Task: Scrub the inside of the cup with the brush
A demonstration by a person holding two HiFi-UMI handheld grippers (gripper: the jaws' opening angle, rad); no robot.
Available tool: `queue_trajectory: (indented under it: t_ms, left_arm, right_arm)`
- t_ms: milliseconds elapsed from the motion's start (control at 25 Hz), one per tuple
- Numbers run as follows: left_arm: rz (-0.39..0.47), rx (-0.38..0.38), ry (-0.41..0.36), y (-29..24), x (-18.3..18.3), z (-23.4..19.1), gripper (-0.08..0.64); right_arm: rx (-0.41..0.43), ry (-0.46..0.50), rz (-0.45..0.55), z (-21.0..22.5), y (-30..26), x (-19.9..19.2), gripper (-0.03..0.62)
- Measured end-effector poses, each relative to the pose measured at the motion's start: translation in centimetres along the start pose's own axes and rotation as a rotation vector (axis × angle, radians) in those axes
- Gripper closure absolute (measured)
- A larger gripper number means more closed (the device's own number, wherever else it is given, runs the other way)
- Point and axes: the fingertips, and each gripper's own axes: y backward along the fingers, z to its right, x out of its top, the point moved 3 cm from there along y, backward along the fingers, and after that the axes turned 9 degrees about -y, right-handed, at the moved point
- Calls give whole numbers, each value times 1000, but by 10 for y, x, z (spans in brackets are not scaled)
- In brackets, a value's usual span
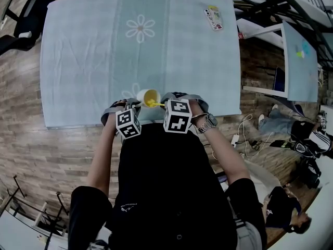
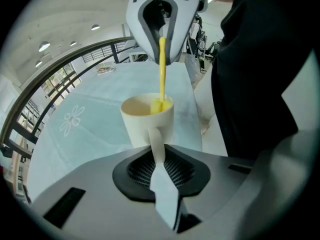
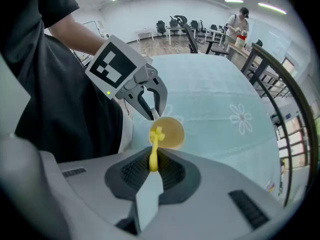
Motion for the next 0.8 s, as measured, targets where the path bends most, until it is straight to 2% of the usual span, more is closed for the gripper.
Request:
queue_trajectory:
  t_ms: [400, 600, 800]
  left_arm:
    - [-15, -3, -17, 0, 0, 0, 506]
    - [-14, -3, -16, 2, -1, 2, 506]
    - [-15, 7, -11, 1, -3, 0, 506]
  right_arm:
    - [-87, 7, 48, 19, 22, 20, 554]
    - [-120, -34, 21, 34, 24, 10, 554]
    - [-112, -76, -5, 39, 23, -5, 554]
